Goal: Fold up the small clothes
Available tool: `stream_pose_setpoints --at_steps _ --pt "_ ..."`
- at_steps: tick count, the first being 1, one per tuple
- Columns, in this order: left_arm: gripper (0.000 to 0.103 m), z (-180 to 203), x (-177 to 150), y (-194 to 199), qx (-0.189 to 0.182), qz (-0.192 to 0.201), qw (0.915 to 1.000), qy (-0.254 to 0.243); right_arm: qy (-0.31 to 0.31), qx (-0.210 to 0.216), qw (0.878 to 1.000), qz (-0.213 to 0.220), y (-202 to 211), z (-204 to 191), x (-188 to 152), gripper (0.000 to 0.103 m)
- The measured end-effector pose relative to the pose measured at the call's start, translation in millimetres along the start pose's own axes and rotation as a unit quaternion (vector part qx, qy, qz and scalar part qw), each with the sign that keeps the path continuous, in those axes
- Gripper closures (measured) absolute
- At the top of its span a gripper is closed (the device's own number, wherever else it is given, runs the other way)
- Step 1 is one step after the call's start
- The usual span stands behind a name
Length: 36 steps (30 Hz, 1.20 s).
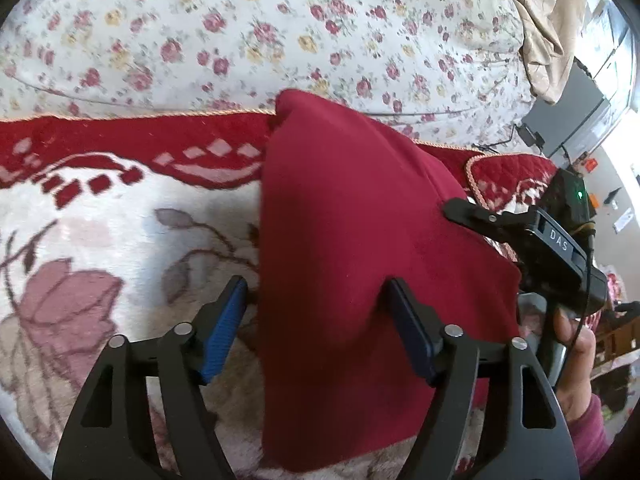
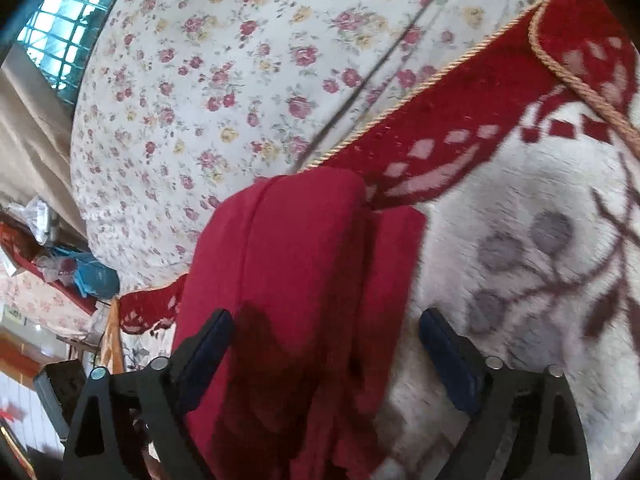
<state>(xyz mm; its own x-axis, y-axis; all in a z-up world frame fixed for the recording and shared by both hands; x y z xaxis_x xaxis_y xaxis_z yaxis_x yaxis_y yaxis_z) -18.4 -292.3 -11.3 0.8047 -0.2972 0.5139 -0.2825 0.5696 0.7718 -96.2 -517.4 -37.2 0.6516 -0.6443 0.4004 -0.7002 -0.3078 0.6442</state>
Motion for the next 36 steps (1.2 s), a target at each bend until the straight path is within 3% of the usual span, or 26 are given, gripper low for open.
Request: stream_pose_setpoints --at_steps 6,7,8,9,13,16,21,25,29,31,33,34,36 --pt "0.019 -5 -2 -13 -0.035 -0.019 0.9986 0.034 0.055 -0.012 0.998 -0.007 -22 -13 -1 0.002" --pt "0.022 -4 -2 -13 -0.039 -0.020 0.9985 0.034 0.065 -0.012 0.998 -0.008 -25 -15 -1 0.005" --pt "0.026 -2 -3 -12 -0.043 -0.019 0.9985 0.028 0.070 -0.009 0.997 -0.007 -25 -17 -1 0.018" --pt "0.029 1 -3 -10 -0.042 -0.016 0.9987 0.021 0.073 -0.005 0.997 -0.005 -25 -19 -1 0.025" --pt "0.042 6 -4 1 -0.023 -0.002 0.9997 0.004 0.090 -0.005 0.996 -0.004 -21 -26 -2 0.041" --pt "0.049 9 -4 15 -0.025 0.007 0.9996 0.004 0.096 0.001 0.995 0.004 -14 -33 -3 0.046" --pt "0.050 14 -17 58 -0.024 0.020 0.9995 0.001 0.091 0.047 0.995 -0.002 3 -53 -12 0.049" --pt "0.050 13 -34 97 0.004 0.032 0.9995 -0.007 0.100 0.088 0.990 -0.040 8 -81 -41 0.049" --pt "0.050 1 -63 120 0.022 0.030 0.9991 0.020 0.119 0.104 0.984 -0.080 -1 -100 -68 0.049" --pt "0.050 -5 -84 114 0.036 0.011 0.9989 0.026 0.112 0.088 0.985 -0.097 -9 -98 -80 0.048" --pt "0.050 -12 -102 108 0.060 0.001 0.9978 0.026 0.121 0.027 0.987 -0.100 -10 -90 -91 0.041" --pt "0.050 -13 -106 107 0.069 0.000 0.9973 0.025 0.137 -0.005 0.987 -0.088 -4 -88 -93 0.036" --pt "0.050 -14 -112 106 0.084 -0.001 0.9962 0.023 0.154 -0.024 0.986 -0.064 17 -90 -94 0.035"
Point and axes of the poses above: each gripper's, at about its wrist camera, not at the fingertips, and y roughly against the way its jaws point, z to its right, x to its top, the point moved 5 cm from there along -y, roughly the way its jaws point, and after that the axes turned 1 degree about -y, right-handed, at the moved point
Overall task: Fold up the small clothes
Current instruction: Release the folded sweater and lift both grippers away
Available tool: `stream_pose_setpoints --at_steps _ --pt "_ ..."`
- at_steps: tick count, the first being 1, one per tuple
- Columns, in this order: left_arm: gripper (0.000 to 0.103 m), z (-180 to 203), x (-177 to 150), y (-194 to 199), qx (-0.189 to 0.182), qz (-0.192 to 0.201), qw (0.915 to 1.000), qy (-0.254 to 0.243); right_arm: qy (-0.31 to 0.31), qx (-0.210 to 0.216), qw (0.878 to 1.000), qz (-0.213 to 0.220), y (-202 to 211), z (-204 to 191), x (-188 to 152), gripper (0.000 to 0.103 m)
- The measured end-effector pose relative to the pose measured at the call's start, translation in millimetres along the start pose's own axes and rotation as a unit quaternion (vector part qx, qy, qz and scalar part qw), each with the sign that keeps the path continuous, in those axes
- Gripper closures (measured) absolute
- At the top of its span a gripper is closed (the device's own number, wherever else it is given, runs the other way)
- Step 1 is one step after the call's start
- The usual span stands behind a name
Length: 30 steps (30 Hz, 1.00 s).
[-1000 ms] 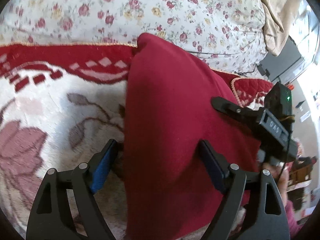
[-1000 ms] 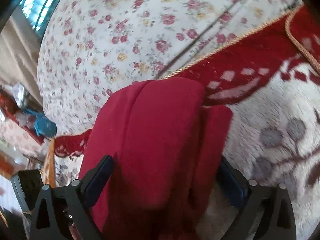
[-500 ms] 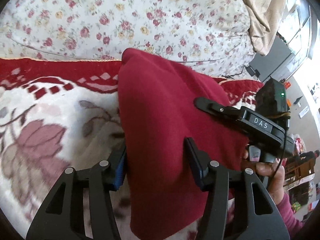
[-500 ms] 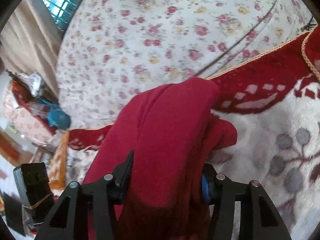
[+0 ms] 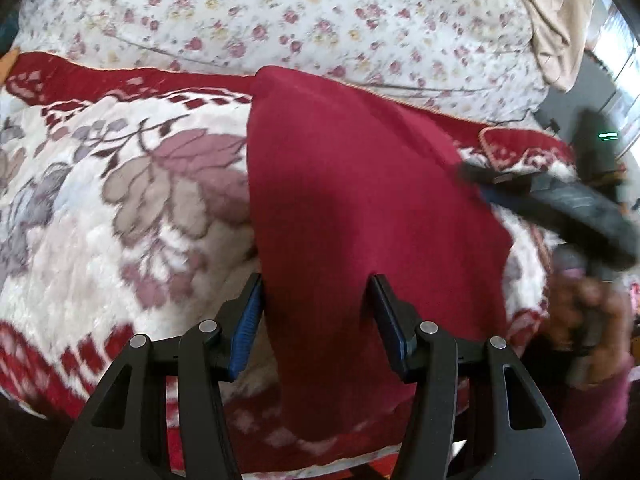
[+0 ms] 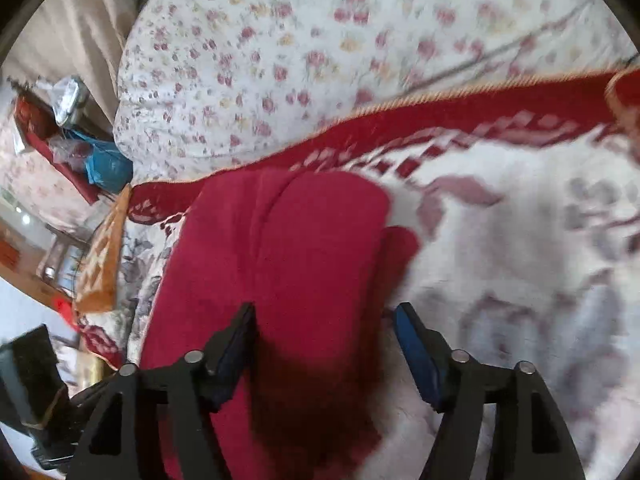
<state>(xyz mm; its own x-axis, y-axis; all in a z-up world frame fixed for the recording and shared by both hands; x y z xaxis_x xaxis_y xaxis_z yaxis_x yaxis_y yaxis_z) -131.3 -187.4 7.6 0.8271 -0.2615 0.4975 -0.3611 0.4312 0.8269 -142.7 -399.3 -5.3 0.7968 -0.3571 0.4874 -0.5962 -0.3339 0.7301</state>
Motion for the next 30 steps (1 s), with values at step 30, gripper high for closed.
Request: stream_pose_setpoints --at_steps 30 --pt "0.049 2 1 47 0.103 0.113 0.9880 -0.025 0.133 -0.087 0.985 0.067 47 -51 -83 0.054"
Point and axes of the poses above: each gripper's, at about its wrist camera, not at the fingertips, and y roughly against the way its jaws point, z to its right, x to its top, the point moved 5 cm from there along -y, roughly the way its jaws point, and after that the axes turned 1 degree about -y, right-handed, at the moved point
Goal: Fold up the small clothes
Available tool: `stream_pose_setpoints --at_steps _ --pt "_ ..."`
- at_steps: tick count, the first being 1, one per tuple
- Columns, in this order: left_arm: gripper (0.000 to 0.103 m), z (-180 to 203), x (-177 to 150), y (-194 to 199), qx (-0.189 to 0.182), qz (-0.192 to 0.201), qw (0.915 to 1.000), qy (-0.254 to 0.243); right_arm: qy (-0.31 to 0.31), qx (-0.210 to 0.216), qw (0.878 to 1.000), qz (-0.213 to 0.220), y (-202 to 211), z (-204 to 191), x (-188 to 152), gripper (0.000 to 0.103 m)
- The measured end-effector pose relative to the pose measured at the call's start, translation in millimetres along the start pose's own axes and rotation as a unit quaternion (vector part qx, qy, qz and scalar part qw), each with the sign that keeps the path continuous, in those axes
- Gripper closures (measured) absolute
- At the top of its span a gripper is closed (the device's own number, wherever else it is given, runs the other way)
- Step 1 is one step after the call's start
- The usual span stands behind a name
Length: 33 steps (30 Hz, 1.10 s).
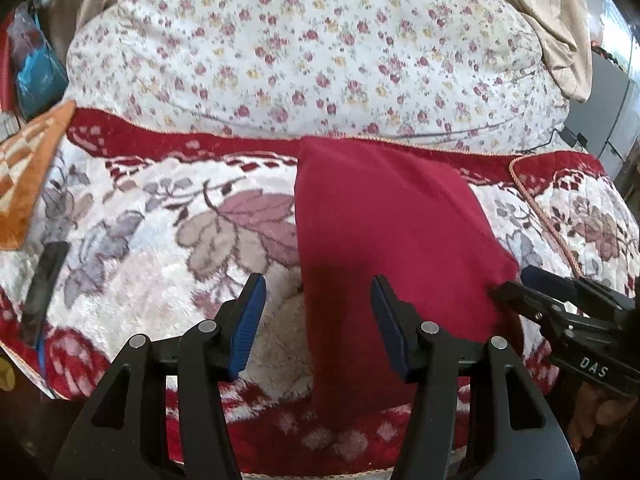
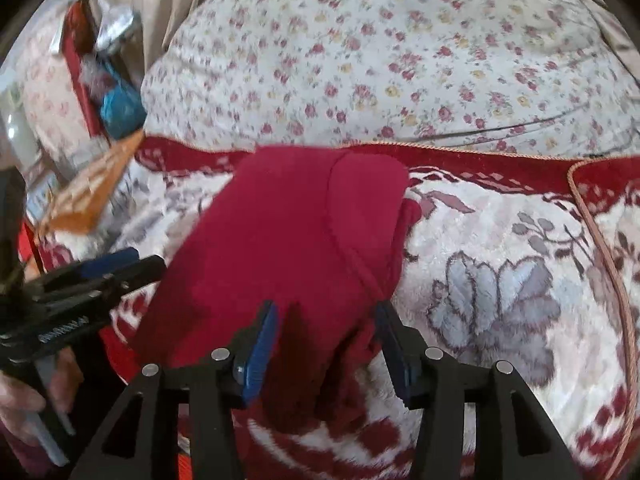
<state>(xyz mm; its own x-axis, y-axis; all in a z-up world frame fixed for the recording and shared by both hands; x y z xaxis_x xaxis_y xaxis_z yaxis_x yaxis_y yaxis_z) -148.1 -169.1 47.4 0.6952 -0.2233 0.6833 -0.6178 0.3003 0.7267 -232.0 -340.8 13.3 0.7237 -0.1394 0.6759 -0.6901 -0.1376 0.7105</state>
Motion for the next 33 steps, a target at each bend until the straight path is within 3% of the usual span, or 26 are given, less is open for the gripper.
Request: stream_pose_setpoints --at_steps 6,8,9,13,33 --pt "0.049 6 5 14 0.009 0.020 0.9996 -0.016 0.002 -0.029 0.999 0.014 15 -4 6 0.049" --pt "0.049 6 7 18 0.013 0.026 0.9994 -0.017 -0.002 -0.030 0.999 0.024 20 -4 9 0.028" --pt "0.049 6 8 20 0.016 0.029 0.9993 -0.016 -0.008 -0.028 0.999 0.032 24 -5 11 0.025" --pt "0.032 6 9 25 0.012 0.035 0.9993 -0.010 -0.010 -0.028 0.999 0.038 28 -6 14 0.024" --pt "0.032 1 10 28 0.028 0.036 0.9990 -0.002 -0.004 -0.038 0.999 0.024 22 -6 11 0.020"
Point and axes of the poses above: each gripper's, at about its wrist camera, not at the fingertips, and y roughly against the way its jaws point, z to its right, x to its top, the point moved 5 cm from there along -y, roughly the way its jaws point, and after that the axes turned 1 degree about -y, right-handed, at the moved point
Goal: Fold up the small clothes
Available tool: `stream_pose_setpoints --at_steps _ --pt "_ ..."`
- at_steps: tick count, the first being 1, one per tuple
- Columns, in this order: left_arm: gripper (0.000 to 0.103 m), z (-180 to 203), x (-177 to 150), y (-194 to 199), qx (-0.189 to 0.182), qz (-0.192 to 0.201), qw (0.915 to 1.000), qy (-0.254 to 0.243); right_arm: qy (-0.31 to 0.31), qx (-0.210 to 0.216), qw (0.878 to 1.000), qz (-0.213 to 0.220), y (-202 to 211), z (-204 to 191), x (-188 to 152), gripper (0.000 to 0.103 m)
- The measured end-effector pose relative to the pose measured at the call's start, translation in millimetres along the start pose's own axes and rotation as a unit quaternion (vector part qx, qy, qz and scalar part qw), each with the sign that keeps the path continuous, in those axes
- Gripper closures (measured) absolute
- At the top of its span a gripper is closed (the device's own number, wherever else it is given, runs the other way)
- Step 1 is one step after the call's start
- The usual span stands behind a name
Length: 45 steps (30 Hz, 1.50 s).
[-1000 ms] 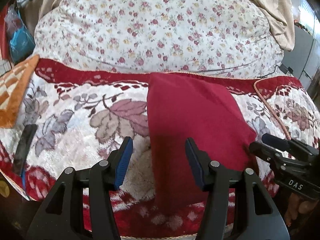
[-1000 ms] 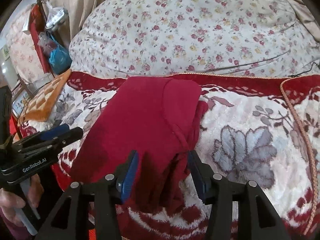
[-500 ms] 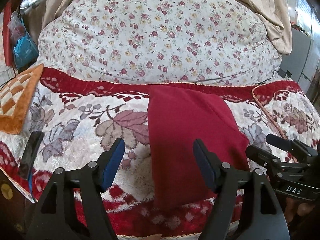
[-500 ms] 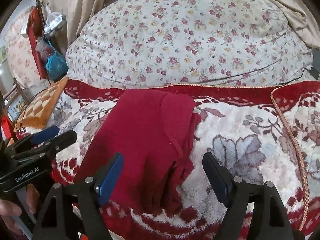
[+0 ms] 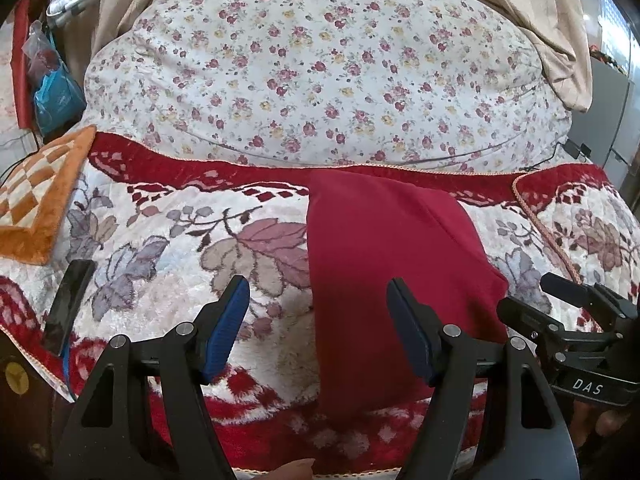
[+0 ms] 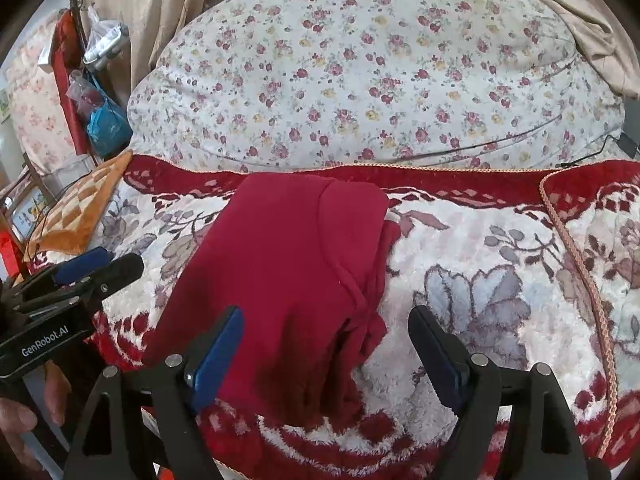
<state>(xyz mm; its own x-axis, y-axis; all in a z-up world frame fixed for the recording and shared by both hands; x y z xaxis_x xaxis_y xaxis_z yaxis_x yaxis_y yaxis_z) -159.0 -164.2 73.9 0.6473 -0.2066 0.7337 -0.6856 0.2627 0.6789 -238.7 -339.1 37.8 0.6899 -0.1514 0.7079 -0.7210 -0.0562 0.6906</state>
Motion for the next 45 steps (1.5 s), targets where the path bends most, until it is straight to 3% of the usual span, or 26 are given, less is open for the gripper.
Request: stream_pose_setpoints --at_steps 5,45 --pt "0.032 0 0 -2 0.001 -0.002 1.0000 0.001 0.002 -0.003 1.000 -0.005 -2 -1 -1 0.016" --pt "0.032 -2 -5 -11 0.007 -0.009 0.9999 0.003 0.000 -0.014 1.000 -0.023 -17 5 -2 0.015"
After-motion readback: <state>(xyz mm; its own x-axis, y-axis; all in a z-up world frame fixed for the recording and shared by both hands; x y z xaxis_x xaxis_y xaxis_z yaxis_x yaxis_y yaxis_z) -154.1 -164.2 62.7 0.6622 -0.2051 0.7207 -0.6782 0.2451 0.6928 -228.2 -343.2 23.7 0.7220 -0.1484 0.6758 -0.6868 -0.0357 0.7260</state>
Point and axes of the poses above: each gripper's, at about its wrist camera, not at the fingertips, and y roughly against the way its jaws point, z to its right, x to its top, the point moved 5 cm from there along -y, roughly the way its jaws point, and after that the axes turned 1 degree about -y, right-handed, at the moved point
